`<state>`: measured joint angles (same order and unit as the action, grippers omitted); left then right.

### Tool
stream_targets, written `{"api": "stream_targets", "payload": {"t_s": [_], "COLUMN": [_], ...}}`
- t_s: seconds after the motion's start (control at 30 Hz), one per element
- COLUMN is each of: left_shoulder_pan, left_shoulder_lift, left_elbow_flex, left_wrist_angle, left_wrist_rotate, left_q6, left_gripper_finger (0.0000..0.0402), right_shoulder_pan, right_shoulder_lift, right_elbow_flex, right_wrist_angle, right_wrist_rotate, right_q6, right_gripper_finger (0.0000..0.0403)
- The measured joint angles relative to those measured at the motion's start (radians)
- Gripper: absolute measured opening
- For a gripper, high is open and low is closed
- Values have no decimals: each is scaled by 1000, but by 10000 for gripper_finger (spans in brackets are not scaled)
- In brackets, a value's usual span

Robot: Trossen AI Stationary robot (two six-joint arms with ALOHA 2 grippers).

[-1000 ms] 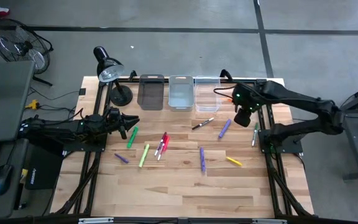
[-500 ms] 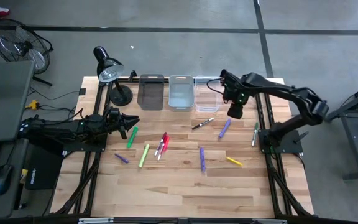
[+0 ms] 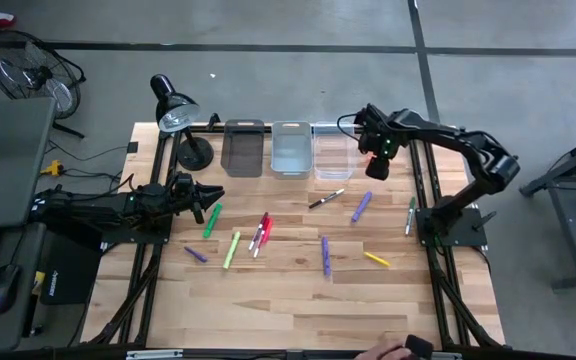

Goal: Pick & Place Markers
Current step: Put the orange pen into the transparent bin

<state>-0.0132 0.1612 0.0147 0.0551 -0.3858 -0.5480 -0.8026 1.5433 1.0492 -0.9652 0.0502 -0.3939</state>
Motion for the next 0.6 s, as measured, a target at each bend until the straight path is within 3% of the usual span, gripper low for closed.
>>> {"api": "stream_targets", "payload": {"t_s": [0.17,0.4,0.6], "left_shoulder_pan": [0,0,0], "left_shoulder_lift": [0,0,0], "left_elbow_flex": [0,0,0], "left_wrist_angle": [0,0,0], "left_wrist_rotate": [0,0,0], "left_q6": [0,0,0], "left_gripper_finger": [97,97,97], "right_shoulder_pan": [-26,-30,-48], "right_shoulder_lift": [42,114,190], "right_elbow_flex": [0,6,62], "right_wrist_angle": [6,41,45], "right_wrist_rotate": [2,124,45], "right_q6": [-37,-206,-228], "right_gripper_finger": [190,228,226]}}
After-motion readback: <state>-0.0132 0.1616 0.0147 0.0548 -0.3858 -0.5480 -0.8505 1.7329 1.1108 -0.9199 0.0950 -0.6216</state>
